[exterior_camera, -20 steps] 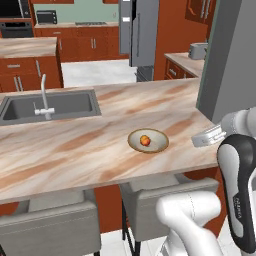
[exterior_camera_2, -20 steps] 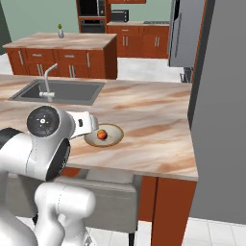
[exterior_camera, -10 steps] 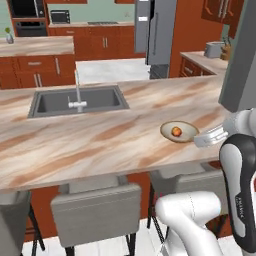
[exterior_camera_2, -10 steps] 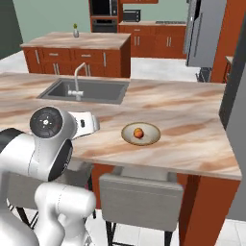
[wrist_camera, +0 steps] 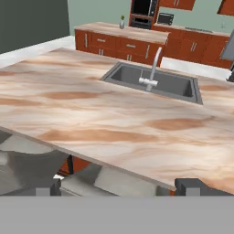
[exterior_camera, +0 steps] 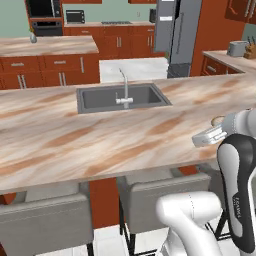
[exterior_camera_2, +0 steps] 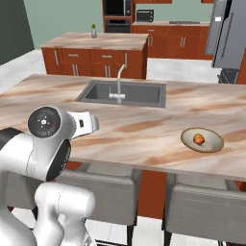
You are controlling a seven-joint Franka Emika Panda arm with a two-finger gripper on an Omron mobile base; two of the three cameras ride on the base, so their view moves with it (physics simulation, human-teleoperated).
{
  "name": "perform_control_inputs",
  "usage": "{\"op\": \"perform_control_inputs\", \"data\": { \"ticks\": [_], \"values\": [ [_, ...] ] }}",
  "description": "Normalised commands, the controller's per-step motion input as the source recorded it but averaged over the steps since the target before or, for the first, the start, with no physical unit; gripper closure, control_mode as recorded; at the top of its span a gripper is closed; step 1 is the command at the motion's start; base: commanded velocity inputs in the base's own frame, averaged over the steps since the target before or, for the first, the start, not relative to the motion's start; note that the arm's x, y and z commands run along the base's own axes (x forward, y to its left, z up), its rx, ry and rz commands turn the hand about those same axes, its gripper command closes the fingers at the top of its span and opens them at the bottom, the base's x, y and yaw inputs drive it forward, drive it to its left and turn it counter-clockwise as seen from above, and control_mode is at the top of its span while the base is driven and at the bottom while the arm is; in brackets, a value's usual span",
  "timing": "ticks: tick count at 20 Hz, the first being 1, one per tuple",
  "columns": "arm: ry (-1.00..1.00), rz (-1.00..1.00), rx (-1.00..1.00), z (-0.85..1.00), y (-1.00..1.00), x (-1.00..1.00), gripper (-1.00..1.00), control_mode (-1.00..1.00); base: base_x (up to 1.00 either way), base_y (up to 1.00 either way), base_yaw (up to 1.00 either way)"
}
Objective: Retrieve the peach and banana from the fridge and place them into the bowl on the dining table.
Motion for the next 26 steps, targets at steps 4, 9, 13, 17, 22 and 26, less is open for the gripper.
{"op": "perform_control_inputs", "data": {
  "ticks": [4, 9, 13, 17, 22, 26],
  "values": [
    [0.0, 0.0, 0.0, 0.0, 0.0, 0.0, -1.0, 1.0, 0.16, 1.0, 0.0],
    [0.0, 0.0, 0.0, 0.0, 0.0, 0.0, -1.0, 1.0, 0.16, 1.0, 0.0],
    [0.0, 0.0, 0.0, 0.0, 0.0, 0.0, -1.0, 1.0, 0.22, 1.0, 0.0],
    [0.0, 0.0, 0.0, 0.0, 0.0, 0.0, -1.0, 1.0, 0.27, 1.0, 0.0],
    [0.0, 0.0, 0.0, 0.0, 0.0, 0.0, -1.0, 1.0, 0.4, 1.0, 0.0],
    [0.0, 0.0, 0.0, 0.0, 0.0, 0.0, -1.0, 1.0, 0.51, 1.0, 0.0]
  ]
}}
